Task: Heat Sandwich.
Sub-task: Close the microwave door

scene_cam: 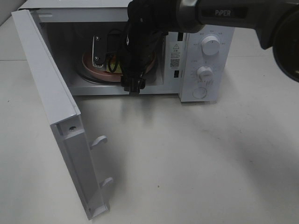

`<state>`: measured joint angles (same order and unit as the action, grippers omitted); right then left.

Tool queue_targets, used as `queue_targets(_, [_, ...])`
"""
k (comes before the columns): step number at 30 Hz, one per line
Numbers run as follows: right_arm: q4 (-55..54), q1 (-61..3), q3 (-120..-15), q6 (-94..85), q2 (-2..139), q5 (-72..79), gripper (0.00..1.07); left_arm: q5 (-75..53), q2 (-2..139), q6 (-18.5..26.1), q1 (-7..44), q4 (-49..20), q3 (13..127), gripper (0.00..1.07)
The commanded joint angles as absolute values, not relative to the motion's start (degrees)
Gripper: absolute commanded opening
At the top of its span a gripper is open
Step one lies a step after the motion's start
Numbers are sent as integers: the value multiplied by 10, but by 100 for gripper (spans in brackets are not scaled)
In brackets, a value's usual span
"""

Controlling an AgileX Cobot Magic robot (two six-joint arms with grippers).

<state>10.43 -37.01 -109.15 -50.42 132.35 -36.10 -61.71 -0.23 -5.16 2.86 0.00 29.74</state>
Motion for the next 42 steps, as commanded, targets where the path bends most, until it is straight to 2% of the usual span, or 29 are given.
queue_targets(1, [105,-375,-1048,-496,1293,-313,75,-614,-12,-54,28,-3,297,98])
queue_targets(11, [103,-375,-895,-496,1211,-230,75,-614,-12,-54,28,-3,297,98])
queue_targets(42, [100,-375,-599,-468,962,-174,75,-614,-12,-54,28,-3,297,98])
